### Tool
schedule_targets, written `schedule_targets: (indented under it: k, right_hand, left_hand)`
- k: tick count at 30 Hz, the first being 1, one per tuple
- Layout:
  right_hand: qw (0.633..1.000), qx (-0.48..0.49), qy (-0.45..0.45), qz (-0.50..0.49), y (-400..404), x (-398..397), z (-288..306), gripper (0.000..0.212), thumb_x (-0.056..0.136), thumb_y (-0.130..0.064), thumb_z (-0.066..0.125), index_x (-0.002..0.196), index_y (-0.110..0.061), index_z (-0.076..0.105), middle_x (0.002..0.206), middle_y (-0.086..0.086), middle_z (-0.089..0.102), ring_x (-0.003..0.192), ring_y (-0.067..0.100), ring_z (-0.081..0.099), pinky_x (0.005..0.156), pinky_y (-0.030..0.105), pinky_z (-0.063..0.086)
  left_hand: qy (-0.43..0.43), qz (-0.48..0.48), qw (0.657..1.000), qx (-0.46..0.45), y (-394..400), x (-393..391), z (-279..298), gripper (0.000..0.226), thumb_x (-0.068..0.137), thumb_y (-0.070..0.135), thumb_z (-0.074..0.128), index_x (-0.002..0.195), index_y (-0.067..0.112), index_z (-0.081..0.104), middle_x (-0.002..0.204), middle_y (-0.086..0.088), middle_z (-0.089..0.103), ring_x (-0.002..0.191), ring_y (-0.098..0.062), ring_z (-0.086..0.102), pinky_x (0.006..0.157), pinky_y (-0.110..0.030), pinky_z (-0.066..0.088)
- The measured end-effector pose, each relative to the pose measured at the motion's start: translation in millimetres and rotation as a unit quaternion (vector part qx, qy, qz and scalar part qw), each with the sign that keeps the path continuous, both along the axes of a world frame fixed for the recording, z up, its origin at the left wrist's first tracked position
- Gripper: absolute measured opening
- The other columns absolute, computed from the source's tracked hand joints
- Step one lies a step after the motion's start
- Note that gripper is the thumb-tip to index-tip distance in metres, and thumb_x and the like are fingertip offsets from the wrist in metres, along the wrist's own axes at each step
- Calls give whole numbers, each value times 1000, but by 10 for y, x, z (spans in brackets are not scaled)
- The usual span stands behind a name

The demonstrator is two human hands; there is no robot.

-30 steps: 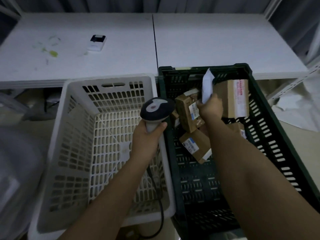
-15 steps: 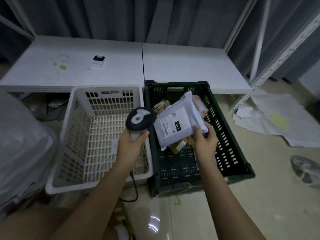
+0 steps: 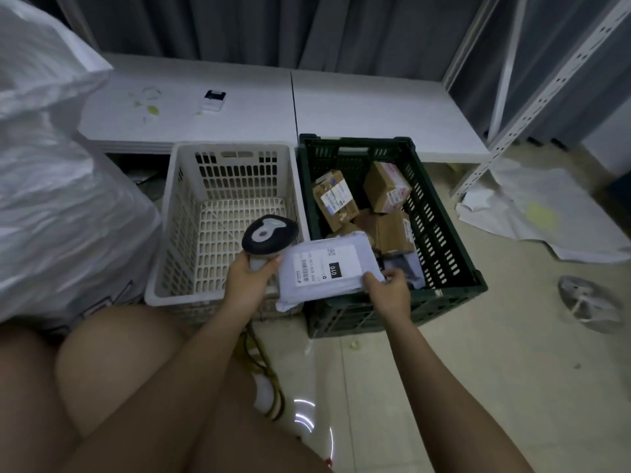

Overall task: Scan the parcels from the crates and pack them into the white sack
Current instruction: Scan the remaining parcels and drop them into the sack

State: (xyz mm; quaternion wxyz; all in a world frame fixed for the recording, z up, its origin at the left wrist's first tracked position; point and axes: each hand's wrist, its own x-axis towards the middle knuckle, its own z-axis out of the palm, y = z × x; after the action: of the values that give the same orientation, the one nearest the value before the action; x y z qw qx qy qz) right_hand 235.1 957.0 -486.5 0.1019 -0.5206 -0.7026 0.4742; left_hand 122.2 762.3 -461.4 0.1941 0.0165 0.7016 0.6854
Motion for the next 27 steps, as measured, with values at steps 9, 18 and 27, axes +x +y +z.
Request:
schedule_targets:
  k: [9,18,27]
  right_hand:
    - [905,280,-111,300,44,-303,59,76,73,-43,48,145,-22,38,152,11,31,139,33,21,110,45,23]
    - [842,83,-265,463,185,-1182,55,68,95,-32,49,154,-15,19,157,13,29,141,32,32,113,39,28]
    - [953,-33,-50,297,426,-839,398,27,93,-22,60,118,-12,56,109,7,62,93,21,61,77,36,49]
  left_hand:
    - [-46,4,999,0,23,-28,-154,39,88,10,65,125,6,54,110,-1,59,86,-7,56,59,-3,45]
    - [-68,16,997,14,-19,-150,-293,32,87,11,66,118,7,57,105,-2,64,88,-7,62,63,-7,48]
    - [-5,35,999,29,-44,-261,-113,37,87,16,68,121,21,56,105,13,63,89,6,57,69,-6,44]
